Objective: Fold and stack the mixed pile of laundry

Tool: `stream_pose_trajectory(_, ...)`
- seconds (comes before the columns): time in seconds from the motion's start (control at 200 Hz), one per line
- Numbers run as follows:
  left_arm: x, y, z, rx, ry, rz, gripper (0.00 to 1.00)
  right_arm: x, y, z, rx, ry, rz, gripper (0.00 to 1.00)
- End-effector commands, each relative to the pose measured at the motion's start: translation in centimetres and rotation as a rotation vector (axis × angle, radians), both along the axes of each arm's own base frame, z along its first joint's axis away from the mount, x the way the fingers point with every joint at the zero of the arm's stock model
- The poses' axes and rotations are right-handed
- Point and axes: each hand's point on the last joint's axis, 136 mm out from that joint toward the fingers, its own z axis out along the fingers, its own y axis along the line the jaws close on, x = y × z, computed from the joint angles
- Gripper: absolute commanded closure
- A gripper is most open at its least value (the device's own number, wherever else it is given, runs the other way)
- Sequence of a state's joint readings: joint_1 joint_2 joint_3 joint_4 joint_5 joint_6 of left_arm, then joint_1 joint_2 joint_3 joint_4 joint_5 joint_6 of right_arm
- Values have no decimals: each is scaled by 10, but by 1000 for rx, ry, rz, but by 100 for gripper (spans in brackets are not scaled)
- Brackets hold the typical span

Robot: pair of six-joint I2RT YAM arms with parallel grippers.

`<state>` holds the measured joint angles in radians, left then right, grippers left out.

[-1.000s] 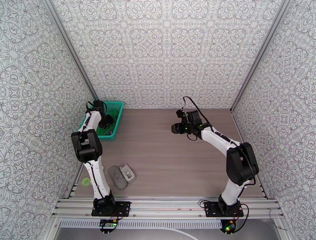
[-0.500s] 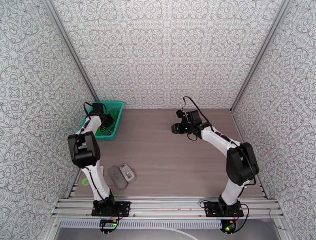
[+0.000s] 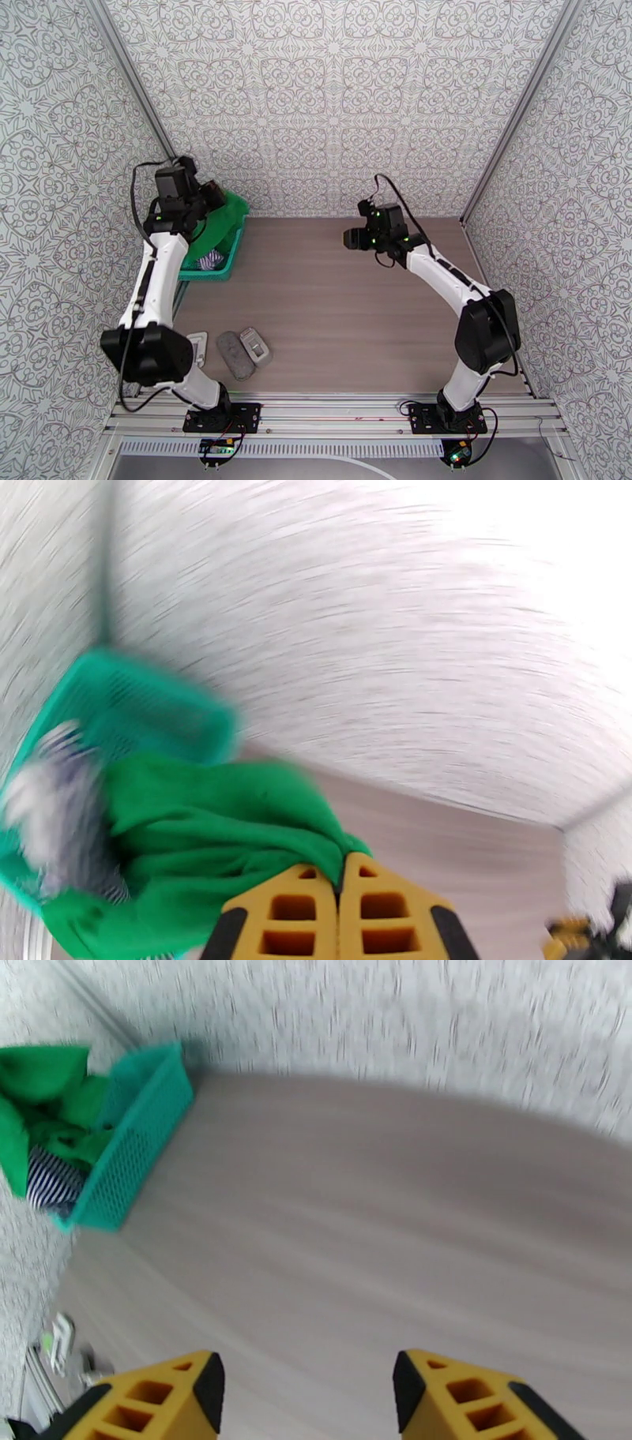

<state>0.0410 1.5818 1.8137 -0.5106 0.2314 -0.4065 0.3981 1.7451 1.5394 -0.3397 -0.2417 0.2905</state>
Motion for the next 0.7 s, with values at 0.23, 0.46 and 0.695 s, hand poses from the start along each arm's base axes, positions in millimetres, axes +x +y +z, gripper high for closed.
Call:
stream_pose_trajectory(0.23,-89,-163,136,48,-372,-423,100,9,-57,68,29,-93,-168,38)
stream_pose_trajectory(0.46,-51,-214,47,-123,-160,-468,100,5,-95,51,16,-41,-252,38)
stream_pose_trajectory(0.695,-3,-182,-144,-123,257,-229,85,-10,-113,-9,-28,106,-272,38)
